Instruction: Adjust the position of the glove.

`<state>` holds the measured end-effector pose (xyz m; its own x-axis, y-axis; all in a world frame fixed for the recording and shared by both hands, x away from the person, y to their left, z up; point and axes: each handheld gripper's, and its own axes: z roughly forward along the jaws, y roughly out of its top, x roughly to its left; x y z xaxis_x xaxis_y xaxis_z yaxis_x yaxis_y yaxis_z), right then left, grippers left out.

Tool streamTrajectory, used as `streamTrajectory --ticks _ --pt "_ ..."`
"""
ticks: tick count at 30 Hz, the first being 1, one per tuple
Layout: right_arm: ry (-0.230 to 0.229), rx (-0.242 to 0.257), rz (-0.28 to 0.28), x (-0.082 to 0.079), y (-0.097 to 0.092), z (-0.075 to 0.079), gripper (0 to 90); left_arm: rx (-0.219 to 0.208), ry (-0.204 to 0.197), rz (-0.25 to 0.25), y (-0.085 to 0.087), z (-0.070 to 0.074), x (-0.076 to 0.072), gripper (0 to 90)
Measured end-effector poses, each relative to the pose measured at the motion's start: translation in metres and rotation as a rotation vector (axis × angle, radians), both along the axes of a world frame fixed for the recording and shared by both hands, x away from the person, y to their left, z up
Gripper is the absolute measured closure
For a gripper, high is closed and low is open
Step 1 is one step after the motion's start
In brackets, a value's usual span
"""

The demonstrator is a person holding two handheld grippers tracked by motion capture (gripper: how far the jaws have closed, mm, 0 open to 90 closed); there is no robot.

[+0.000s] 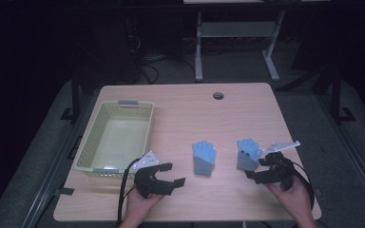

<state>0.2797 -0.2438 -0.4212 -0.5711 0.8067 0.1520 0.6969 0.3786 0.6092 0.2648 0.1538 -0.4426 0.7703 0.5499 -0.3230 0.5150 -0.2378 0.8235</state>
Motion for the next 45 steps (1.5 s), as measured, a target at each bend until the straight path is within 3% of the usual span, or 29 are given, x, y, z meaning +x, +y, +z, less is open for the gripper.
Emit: streamTrajectory --ticks 3,11,15,22,32,40,45 --pt "-0.007 -0.013 0.007 0.005 0.003 0.002 24.2 0.001 0.005 0.001 0.001 -0.001 0.0 17.9" --pt "0.049 -0.029 0.014 0.031 0.006 0.005 24.1 -0.014 0.012 0.003 0.001 0.0 0.001 18.0" --pt "0.085 -0.013 0.018 0.042 0.006 0.01 21.0 -0.019 0.014 -0.003 0.0 0.0 0.0 18.0" --pt "0.105 -0.07 0.032 0.064 0.014 0.018 24.7 -0.015 0.005 -0.011 -0.001 0.0 -0.001 18.0" --pt "0.192 -0.141 0.012 0.087 0.017 0.005 33.7 -0.021 0.001 0.006 0.003 0.002 0.0 19.4" --pt "0.249 -0.18 -0.002 0.095 0.016 -0.008 44.2 -0.024 0.01 -0.002 0.002 0.0 0.001 19.0" --pt "0.278 -0.184 -0.025 0.096 0.014 -0.013 44.5 -0.016 -0.003 -0.004 0.001 0.002 0.0 19.3"
